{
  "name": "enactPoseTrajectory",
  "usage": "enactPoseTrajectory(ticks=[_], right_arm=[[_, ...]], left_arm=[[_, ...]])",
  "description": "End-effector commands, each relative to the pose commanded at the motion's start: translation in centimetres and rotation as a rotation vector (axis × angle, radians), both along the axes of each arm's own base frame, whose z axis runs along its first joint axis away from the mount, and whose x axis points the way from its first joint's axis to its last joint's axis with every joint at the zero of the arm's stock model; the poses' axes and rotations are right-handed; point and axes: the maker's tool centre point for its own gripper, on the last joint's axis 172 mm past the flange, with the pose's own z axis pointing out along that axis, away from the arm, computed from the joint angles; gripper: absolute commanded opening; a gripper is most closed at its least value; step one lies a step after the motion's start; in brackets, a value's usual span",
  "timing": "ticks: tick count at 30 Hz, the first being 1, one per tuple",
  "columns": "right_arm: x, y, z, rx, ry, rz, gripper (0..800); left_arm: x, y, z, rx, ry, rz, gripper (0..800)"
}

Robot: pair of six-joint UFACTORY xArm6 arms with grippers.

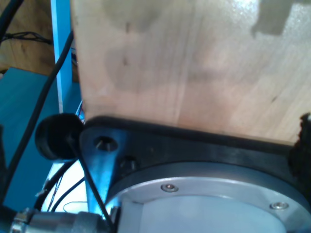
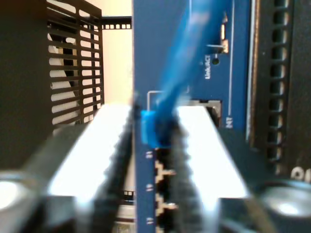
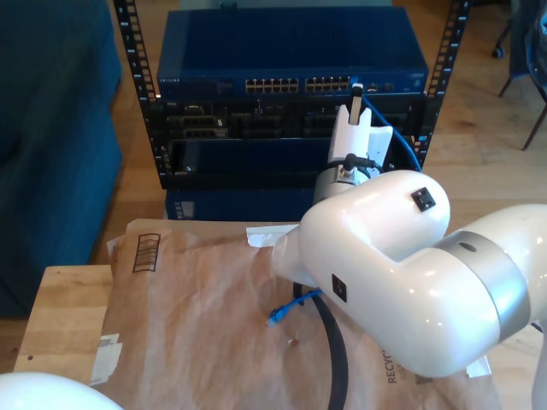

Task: Grab the cable and plug it in

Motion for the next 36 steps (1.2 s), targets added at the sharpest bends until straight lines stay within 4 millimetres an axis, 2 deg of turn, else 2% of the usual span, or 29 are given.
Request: enactPoseTrajectory(ticks=[5,6,8,11,16,18,23,26,28,29,31,34,36], right_arm=[[-2.3,-0.7,1.5,-0.01,0.03,0.011,310],[-3.0,-1.0,1.3,-0.012,0.057,0.016,323],[-4.3,-1.5,0.1,-0.019,0.142,0.04,403],[-6.5,-2.0,-1.4,-0.027,0.25,0.078,455],[-8.1,-0.8,-0.8,0.01,0.381,0.187,576],[-8.5,-1.1,-1.0,-0.009,0.466,0.228,628],[-9.0,-8.5,-1.2,-0.056,0.645,0.232,786],[-10.2,-14.1,-0.9,-0.129,0.723,0.226,792],[-11.1,-17.1,-1.3,-0.139,0.787,0.239,792],[-11.8,-18.9,-1.5,-0.131,0.821,0.244,792],[-13.9,-23.6,-1.5,-0.1,0.877,0.231,792],[-17.6,-30.3,-0.8,-0.056,0.926,0.193,792],[-20.5,-33.9,-0.4,-0.075,0.958,0.179,792]], left_arm=[[0.0,0.0,0.0,0.0,0.0,0.002,800],[0.0,0.0,0.0,0.0,0.0,0.0,800],[0.0,0.0,0.0,0.0,0.0,0.0,800],[0.0,0.0,0.0,0.0,0.0,0.0,800],[0.0,0.0,0.0,0.0,0.0,0.0,800],[0.0,0.0,0.0,0.0,0.0,0.0,800],[0.0,0.0,0.0,0.0,0.0,0.002,800],[0.0,0.0,0.0,0.0,0.0,0.002,800],[0.0,0.0,0.0,0.0,0.0,0.002,800],[0.0,0.0,0.0,0.0,0.0,0.0,800],[0.0,0.0,0.0,0.0,0.0,0.0,800],[0.0,0.0,0.0,0.0,0.0,0.002,800],[0.0,0.0,0.0,0.0,0.0,0.002,800]])
